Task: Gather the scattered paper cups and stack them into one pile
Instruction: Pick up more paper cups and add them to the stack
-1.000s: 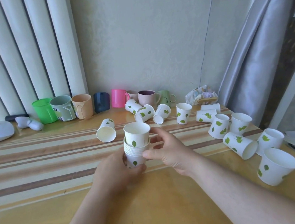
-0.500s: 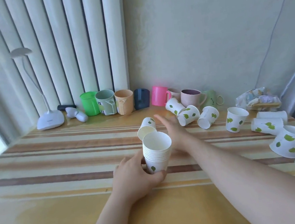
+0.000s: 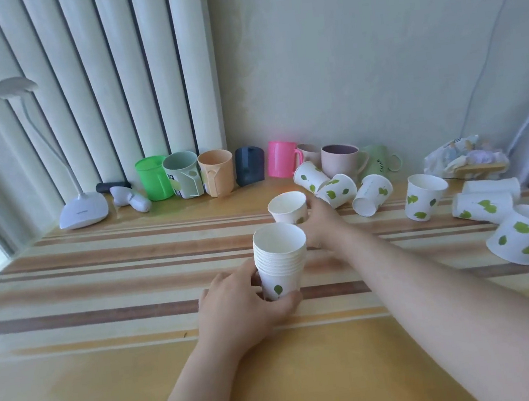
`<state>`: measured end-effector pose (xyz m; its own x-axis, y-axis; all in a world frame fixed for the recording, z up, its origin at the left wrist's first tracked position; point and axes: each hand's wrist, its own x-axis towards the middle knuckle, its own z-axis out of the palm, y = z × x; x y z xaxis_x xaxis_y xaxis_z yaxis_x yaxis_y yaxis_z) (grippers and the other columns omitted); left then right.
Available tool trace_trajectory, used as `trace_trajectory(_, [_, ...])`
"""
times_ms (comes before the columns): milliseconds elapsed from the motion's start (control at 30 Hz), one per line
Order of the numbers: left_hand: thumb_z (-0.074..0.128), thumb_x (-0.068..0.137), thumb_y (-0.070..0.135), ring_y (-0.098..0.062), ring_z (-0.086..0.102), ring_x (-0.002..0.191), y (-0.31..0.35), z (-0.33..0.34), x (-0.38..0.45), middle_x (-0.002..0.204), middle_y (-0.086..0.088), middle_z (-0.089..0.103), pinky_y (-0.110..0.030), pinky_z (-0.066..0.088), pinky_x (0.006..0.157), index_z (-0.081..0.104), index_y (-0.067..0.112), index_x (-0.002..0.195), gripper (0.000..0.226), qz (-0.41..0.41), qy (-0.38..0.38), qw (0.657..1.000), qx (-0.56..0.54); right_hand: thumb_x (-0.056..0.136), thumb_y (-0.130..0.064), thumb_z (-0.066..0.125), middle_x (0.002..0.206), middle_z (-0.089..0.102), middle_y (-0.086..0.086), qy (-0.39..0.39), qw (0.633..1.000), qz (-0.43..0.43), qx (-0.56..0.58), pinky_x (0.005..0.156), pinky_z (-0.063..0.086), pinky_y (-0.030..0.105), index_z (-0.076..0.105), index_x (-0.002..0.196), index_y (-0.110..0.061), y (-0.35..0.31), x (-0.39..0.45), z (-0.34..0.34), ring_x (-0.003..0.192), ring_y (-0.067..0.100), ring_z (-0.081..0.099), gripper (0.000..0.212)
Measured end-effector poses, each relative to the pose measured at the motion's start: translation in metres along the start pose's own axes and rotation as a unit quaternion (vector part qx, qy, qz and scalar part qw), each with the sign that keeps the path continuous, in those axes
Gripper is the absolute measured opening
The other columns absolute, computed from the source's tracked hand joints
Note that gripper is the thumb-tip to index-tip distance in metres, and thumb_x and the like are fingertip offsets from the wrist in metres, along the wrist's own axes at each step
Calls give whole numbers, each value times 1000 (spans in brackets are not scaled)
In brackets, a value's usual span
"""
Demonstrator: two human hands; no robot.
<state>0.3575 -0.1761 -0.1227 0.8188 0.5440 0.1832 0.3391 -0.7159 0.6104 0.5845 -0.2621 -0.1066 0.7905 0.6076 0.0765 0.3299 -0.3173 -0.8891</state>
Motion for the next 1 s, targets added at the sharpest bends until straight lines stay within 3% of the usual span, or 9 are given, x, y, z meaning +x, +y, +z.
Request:
trace_trajectory(100, [68, 63, 80, -11, 63, 100, 13, 2, -3, 88, 25, 70, -43, 53, 94, 62, 39, 99, 54, 13, -29, 999, -11, 79, -23, 95, 115, 76, -8, 54, 979, 73, 181, 78, 56, 29, 68, 128, -24, 7, -43, -21, 99, 13, 71, 56])
trace_trajectory(200, [75, 65, 78, -11, 64, 102, 28, 10, -12, 91, 24, 71, -43, 54, 94, 63, 40, 99, 52, 39, -69, 997, -20, 92, -21, 84, 111, 76, 3, 81, 955, 74, 276, 77, 48, 36, 71, 117, -24, -16, -80, -50, 97, 25, 66, 29])
trace_trajectory(300, [75, 66, 78, -15, 63, 102, 38, 18, -21, 92, 22, 70, -42, 54, 92, 64, 39, 100, 53, 56, -89, 994, -20, 91, -28, 83, 113, 79, 2, 66, 938, 28, 339, 73, 54, 35, 71, 116, -29, -55, -115, -76, 104, 28, 71, 28])
trace_trajectory(467, [79, 71, 74, -16, 61, 103, 40, 22, -28, 93, 20, 71, -40, 53, 91, 66, 39, 105, 51, 59, -82, 995, -27, 76, -27, 86, 133, 75, 7, 23, 978, -61, 196, 93, 63, 47, 65, 139, -25, -82, -160, -73, 116, 23, 74, 66])
trace_trajectory(600, [80, 70, 74, -16, 64, 102, 39, 22, -30, 92, 21, 72, -41, 55, 91, 68, 39, 106, 51, 64, -72, 995, -27, 61, -34, 92, 119, 75, -13, 38, 992, -40, 113, 86, 62, 35, 67, 128, -33, -72, -176, -55, 104, 7, 74, 71])
trace_trajectory(767, [80, 69, 76, -15, 64, 103, 37, 24, -27, 93, 23, 73, -42, 55, 92, 68, 43, 109, 54, 72, -73, 994, -35, 67, -31, 92, 123, 73, -13, 37, 993, 6, 114, 100, 62, 52, 67, 126, -35, -50, -182, -40, 115, 13, 71, 65])
trace_trajectory(867, [79, 68, 77, -16, 64, 105, 35, 26, -25, 93, 25, 74, -43, 55, 93, 67, 44, 109, 54, 77, -77, 993, -36, 68, -32, 93, 125, 74, -13, 34, 992, 4, 119, 96, 59, 36, 67, 127, -37, -42, -186, -36, 109, 5, 71, 65])
trace_trajectory(1000, [75, 66, 81, -15, 63, 106, 34, 27, -23, 93, 27, 74, -44, 54, 95, 66, 45, 110, 57, 86, -79, 992, -36, 68, -32, 91, 120, 72, -17, 23, 991, 10, 132, 73, 58, 17, 64, 126, -48, -36, -195, -35, 96, -6, 73, 66])
